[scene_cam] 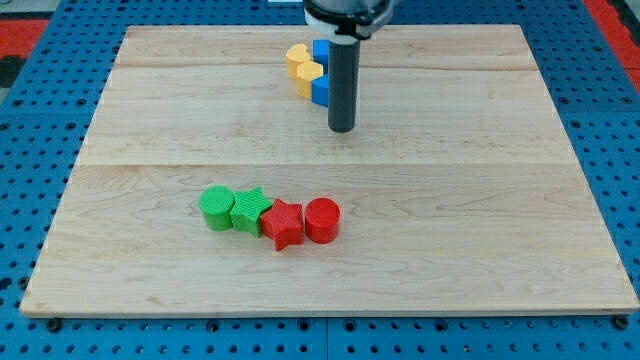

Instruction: Move the red circle diagonally to the red star

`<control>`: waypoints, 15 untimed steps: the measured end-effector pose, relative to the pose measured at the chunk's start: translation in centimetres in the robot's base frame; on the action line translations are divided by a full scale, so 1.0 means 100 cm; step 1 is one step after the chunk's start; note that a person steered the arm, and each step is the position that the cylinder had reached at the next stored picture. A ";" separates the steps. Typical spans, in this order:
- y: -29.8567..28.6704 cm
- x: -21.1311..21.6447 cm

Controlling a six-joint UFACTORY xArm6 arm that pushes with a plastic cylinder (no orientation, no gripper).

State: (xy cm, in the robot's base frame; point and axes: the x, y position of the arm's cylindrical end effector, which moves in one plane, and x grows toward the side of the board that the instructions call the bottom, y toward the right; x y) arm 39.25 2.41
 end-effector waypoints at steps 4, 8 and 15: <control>-0.043 0.161; -0.017 0.135; 0.096 0.091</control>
State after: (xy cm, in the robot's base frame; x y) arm 48.35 12.00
